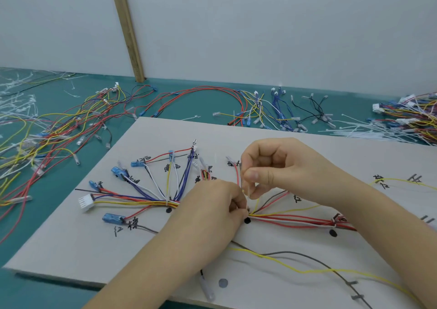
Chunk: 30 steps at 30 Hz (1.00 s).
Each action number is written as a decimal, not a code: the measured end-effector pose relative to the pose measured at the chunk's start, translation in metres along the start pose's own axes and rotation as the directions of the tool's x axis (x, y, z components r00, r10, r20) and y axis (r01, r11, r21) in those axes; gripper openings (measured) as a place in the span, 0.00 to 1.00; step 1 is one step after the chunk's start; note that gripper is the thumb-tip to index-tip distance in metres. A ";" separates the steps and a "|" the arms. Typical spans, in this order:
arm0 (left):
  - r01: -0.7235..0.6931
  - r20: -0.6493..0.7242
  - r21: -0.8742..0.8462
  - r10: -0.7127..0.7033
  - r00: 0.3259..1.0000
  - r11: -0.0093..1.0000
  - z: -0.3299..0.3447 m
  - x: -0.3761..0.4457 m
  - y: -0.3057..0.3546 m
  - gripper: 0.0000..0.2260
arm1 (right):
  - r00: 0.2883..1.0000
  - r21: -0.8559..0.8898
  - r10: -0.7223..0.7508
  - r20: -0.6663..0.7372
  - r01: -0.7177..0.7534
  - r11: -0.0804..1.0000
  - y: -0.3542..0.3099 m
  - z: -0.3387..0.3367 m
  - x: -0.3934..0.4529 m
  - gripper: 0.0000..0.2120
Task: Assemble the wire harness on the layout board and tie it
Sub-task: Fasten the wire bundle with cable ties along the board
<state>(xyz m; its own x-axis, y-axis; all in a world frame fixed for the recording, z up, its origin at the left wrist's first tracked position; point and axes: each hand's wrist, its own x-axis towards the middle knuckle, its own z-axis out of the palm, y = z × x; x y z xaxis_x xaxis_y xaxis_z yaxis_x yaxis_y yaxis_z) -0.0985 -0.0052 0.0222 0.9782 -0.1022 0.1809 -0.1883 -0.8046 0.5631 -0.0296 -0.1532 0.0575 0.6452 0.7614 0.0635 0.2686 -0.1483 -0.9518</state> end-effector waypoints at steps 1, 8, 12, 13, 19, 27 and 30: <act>-0.009 -0.012 -0.006 0.009 1.000 1.000 0.002 -0.001 0.000 0.09 | 1.000 -0.010 0.004 0.008 -0.004 1.000 0.000 -0.001 -0.001 0.08; -0.019 -0.039 0.066 0.022 0.999 0.998 0.002 0.002 0.002 0.09 | 0.998 -0.185 0.010 0.064 0.001 0.983 0.004 -0.001 -0.002 0.10; -0.001 -0.006 0.130 0.002 1.000 0.992 0.001 0.005 0.005 0.10 | 0.997 -0.144 -0.055 -0.047 0.047 0.988 0.009 0.005 -0.003 0.14; 0.016 -0.002 0.145 -0.016 1.000 0.989 0.001 0.006 0.006 0.11 | 0.996 -0.127 -0.056 -0.063 0.048 0.991 0.010 0.008 -0.002 0.14; 0.027 0.017 0.150 -0.030 0.999 0.988 -0.003 0.001 0.011 0.08 | 0.997 -0.158 0.077 0.032 -0.071 0.985 -0.005 -0.002 0.000 0.10; -0.276 -0.266 0.249 0.340 0.902 0.928 -0.002 -0.004 0.039 0.14 | 0.935 -0.750 0.355 -0.017 -0.247 0.614 -0.025 -0.067 -0.032 0.04; -0.334 -0.182 0.347 0.413 0.893 0.876 0.002 0.009 0.047 0.09 | 0.890 -0.772 0.455 0.002 -0.288 0.567 -0.015 -0.067 -0.048 0.08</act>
<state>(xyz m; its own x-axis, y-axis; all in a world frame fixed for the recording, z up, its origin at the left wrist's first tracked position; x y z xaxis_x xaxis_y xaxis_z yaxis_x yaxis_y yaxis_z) -0.0979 -0.0451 0.0484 0.7794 -0.3167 0.5406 -0.4615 -0.8737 0.1535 -0.0165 -0.2300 0.0885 0.6953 0.6117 -0.3773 0.5183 -0.7905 -0.3263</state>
